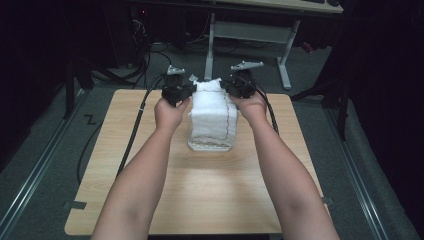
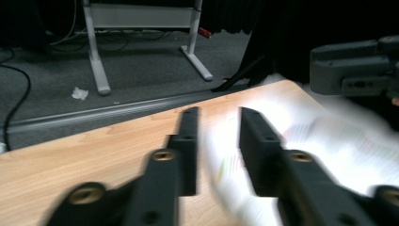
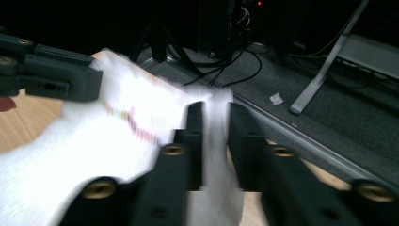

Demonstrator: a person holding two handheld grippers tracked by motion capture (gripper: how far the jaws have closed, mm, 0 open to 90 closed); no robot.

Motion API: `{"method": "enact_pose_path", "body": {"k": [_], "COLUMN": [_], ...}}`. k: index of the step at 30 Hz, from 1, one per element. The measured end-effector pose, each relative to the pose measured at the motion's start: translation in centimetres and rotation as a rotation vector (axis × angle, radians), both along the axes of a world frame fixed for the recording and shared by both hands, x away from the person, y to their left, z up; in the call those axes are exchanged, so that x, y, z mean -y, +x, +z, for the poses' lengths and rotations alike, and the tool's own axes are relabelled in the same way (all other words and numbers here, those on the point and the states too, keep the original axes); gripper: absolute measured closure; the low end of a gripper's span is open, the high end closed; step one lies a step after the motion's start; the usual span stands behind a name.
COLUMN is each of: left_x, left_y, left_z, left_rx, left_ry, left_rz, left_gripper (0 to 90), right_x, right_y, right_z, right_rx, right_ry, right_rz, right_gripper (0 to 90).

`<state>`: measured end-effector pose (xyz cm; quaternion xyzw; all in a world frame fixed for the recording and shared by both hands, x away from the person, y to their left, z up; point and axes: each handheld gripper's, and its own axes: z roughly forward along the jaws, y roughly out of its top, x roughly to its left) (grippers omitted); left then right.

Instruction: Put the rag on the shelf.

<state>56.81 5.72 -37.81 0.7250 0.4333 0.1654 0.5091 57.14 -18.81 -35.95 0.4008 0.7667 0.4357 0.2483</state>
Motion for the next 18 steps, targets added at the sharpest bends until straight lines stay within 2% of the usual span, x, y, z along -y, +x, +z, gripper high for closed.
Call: {"method": "enact_pose_path", "body": {"k": [3,7,11,16,18], "left_x": [-0.7,-1.1,-1.8,-3.0,-3.6], "left_y": [-0.2,-0.6,-1.7,-3.3,-4.1], "left_z": [0.1,0.4,0.7,0.5,0.2], "left_rx": [0.013,0.029,0.053,0.066,0.067], "left_ry": [-0.017,-0.025,-0.020,-0.025,-0.032], "left_rz": [0.009,0.014,0.018,0.020,0.019], "left_gripper": [61.5,59.8,58.9,59.4,59.1], "right_x": [0.2,0.3,0.9,2.0,3.0], "right_y": [-0.1,-0.3,-0.9,-2.4,-3.7], "right_z": [-0.1,0.0,0.1,0.2,0.4], "right_rx": [-0.002,0.003,0.004,0.010,0.016], "right_ry": [0.000,-0.014,-0.019,-0.030,-0.004], "right_rz": [-0.006,-0.013,-0.023,-0.039,-0.045], "right_gripper": [70.4,70.0,68.5,65.6,63.6]}}
